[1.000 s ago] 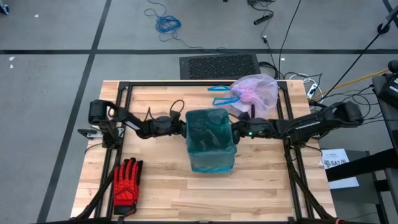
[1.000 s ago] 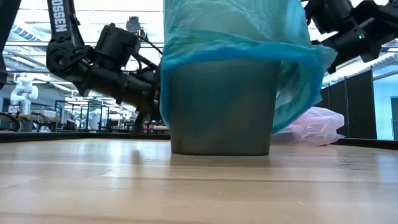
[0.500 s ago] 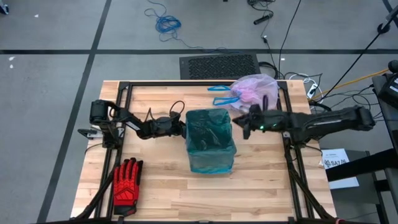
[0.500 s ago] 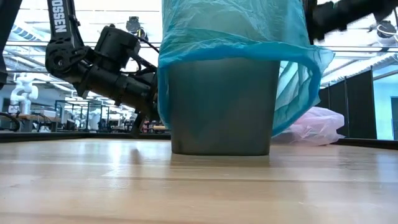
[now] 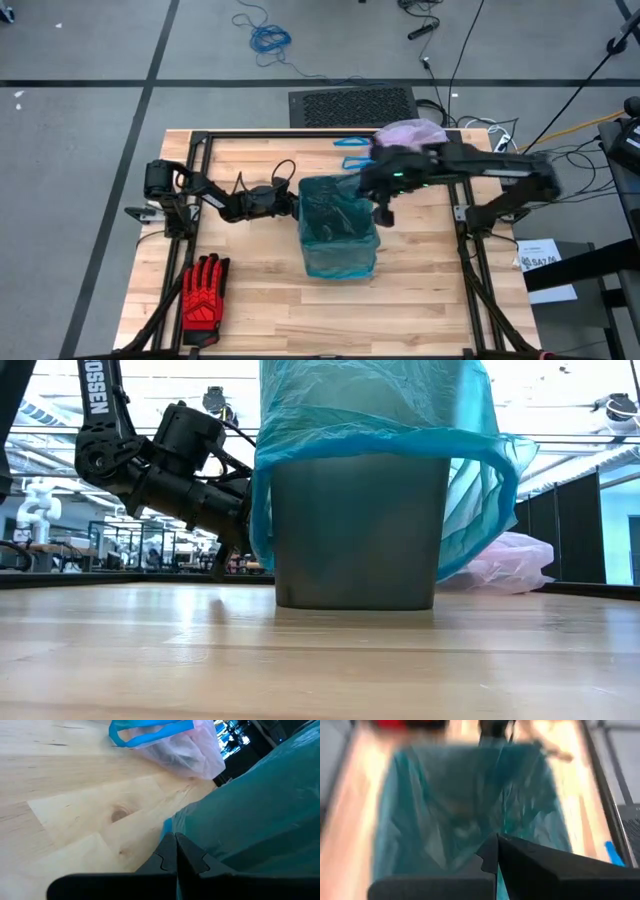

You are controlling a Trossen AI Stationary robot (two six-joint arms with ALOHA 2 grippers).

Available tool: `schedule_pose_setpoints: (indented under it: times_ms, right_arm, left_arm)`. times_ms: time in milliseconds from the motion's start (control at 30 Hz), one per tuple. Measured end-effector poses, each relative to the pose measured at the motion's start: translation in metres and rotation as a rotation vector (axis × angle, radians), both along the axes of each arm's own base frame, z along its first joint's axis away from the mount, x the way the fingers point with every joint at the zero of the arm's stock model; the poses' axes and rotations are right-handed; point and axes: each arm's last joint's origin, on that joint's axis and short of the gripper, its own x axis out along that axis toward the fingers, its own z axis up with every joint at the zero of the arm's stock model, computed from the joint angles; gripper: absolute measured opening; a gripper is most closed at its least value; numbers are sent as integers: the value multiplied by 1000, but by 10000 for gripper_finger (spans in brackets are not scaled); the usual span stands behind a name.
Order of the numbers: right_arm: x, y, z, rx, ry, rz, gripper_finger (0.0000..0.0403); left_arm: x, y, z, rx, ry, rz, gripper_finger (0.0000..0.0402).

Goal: Place trash/remove bag and relplace
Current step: Insert the blue trash bag into the trash bin

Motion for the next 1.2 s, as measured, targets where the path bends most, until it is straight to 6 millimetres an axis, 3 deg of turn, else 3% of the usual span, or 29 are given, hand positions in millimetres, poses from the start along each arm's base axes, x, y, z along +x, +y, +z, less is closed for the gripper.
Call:
schedule_pose_setpoints:
  times_ms: [167,267,400,667,833,1000,1200]
  right_arm:
    - [50,0,-9,-92,248,114,0]
    - [69,-2,-16,-97,322,121,0]
    - [85,-11,-43,-73,442,72,0]
    - [90,-15,-87,-98,549,8,0]
    - [88,-10,-100,-48,555,-43,0]
    - [91,-6,-93,-7,506,-102,0]
    - [96,-7,-73,157,408,-216,0]
  left_arm:
    - [0,0,0,16,4,-5,0]
    - [0,0,0,20,6,-6,0]
    - [0,0,0,33,10,-10,0]
    - [0,0,0,41,12,-12,0]
    - [0,0,0,41,11,-12,0]
    - [0,0,0,39,10,-12,0]
    - [0,0,1,19,0,3,0]
